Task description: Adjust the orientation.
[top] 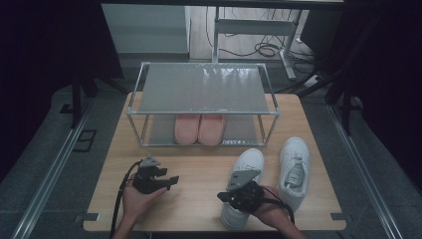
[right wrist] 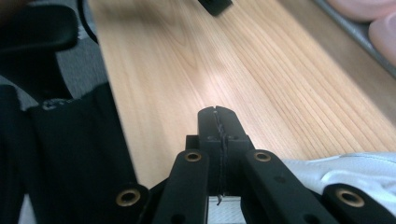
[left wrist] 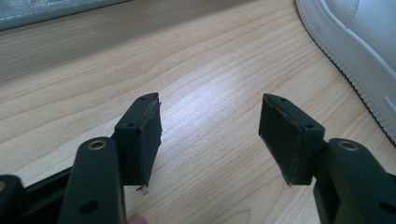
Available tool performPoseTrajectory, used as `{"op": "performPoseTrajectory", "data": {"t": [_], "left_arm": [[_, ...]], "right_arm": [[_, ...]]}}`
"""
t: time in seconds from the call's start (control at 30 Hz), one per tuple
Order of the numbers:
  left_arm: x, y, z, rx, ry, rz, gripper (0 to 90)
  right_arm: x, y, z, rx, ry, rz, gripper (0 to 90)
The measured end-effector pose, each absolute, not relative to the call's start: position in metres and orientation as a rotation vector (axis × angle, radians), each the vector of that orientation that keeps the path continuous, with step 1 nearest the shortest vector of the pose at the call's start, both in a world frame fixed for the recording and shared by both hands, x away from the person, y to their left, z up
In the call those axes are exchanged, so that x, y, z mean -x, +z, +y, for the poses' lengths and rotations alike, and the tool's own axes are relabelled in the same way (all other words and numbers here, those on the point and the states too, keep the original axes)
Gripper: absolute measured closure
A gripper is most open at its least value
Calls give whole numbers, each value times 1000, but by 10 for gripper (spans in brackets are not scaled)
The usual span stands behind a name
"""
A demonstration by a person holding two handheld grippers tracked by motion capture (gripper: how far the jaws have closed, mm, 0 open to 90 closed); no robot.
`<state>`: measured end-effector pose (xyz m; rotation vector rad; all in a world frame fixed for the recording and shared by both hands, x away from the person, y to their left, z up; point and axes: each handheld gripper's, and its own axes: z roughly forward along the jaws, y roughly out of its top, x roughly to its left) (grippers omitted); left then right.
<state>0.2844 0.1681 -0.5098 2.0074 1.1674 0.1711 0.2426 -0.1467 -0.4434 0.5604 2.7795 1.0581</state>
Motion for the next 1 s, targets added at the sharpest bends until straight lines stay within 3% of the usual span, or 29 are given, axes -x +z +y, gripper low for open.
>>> {"op": "performPoseTrajectory", "data": {"t": [0.23,1.0], "left_arm": [[-284,-510,169,-2006,170,1168,399],[-285,-511,169,-2016,171,1166,403]], "right_arm": [[-258,-451,-133,-560,939,2870,900],[-257,-459,-129,-502,792,2969,900]]}}
